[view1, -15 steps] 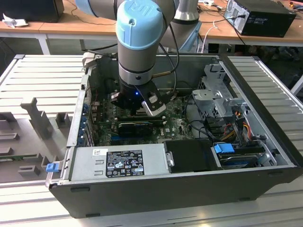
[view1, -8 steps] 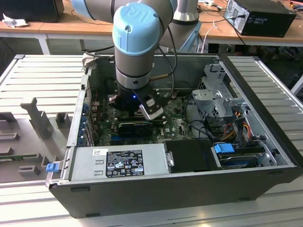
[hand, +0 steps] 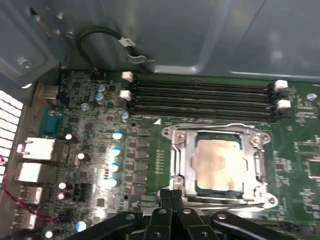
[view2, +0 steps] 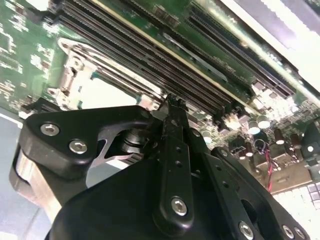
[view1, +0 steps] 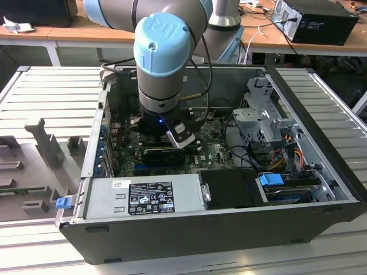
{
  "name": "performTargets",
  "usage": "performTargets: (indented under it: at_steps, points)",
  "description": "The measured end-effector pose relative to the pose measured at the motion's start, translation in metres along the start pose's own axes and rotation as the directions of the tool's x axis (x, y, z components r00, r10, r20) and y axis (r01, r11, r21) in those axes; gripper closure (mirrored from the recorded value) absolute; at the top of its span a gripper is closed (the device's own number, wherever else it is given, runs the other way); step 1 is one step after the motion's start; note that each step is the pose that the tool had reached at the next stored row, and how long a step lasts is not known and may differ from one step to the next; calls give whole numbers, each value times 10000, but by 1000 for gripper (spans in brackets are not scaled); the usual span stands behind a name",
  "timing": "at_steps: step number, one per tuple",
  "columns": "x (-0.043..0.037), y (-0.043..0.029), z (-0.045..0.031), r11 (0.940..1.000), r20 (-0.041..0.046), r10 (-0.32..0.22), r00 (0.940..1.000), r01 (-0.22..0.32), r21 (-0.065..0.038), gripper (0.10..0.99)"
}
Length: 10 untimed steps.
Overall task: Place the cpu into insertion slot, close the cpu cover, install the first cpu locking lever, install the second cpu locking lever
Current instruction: 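Install the second cpu locking lever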
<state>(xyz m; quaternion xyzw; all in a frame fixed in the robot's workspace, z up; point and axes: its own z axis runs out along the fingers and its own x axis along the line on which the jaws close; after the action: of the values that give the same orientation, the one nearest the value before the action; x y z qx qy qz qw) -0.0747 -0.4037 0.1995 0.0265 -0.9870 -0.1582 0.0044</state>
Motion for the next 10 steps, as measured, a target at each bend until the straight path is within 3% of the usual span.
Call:
performTargets:
  at_steps: [2, 7, 10]
  points:
    - [2, -8, 22, 10000, -4, 0, 10000, 0, -19, 980]
    - [4, -24, 70, 9998, 9, -4, 10000, 4, -221, 980]
    - [6, 6, -42, 9997, 11, -3, 10000, 4, -229, 980]
